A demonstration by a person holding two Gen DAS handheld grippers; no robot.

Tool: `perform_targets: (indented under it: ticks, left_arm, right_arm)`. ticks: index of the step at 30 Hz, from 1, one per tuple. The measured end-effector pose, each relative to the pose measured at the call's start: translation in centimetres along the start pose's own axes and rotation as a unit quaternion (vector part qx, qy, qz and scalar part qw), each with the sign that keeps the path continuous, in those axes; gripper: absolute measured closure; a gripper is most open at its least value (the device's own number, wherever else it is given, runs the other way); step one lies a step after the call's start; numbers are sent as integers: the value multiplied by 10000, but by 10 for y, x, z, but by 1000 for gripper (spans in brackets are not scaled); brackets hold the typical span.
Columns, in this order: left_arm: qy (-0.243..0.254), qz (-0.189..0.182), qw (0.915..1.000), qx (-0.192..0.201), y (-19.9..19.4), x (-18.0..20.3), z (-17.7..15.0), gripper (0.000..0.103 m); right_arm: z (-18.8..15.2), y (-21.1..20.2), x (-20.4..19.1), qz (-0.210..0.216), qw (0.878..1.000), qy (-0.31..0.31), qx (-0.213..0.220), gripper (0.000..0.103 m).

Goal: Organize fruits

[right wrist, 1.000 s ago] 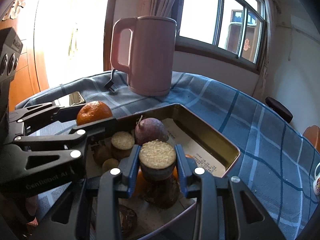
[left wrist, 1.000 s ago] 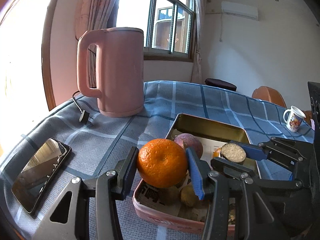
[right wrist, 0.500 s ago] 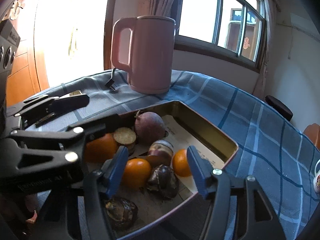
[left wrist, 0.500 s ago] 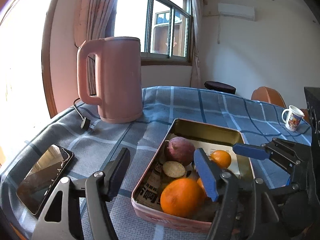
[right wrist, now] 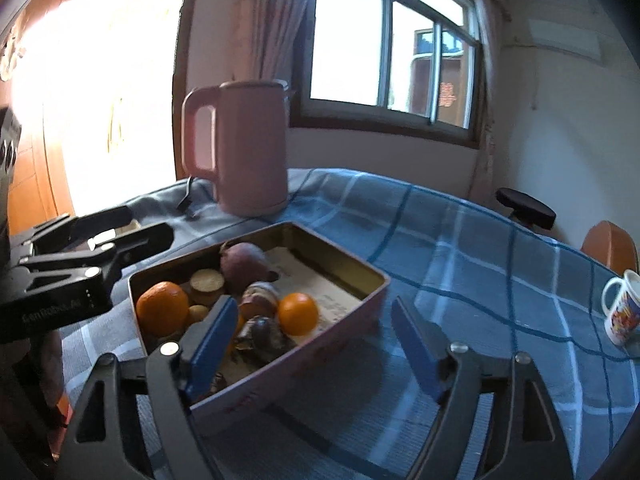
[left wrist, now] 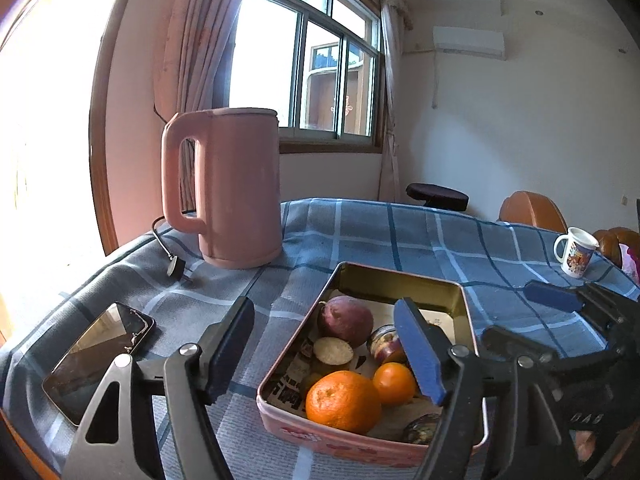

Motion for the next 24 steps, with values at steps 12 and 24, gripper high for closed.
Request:
perform_targets:
  ticks: [12, 24]
  left_arm:
    - [124, -47, 9999, 54, -6, 11, 0, 29]
    - [129, -35, 9999, 63, -7, 12, 1, 29]
  right_arm:
    - [1, -24, 7, -144, 9995, 110, 240, 16]
    - [0, -27, 6, -149, 9995, 122, 259, 13]
Point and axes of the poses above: each gripper's, at about its wrist camera, not at the fingertips, and y roughly the way its jaws point, x to its right, z to its top, the point moved 1 cm from there along y, roughly the way its jaws point, and after that the axes turned 12 degrees about z, right-handed, at the moved point
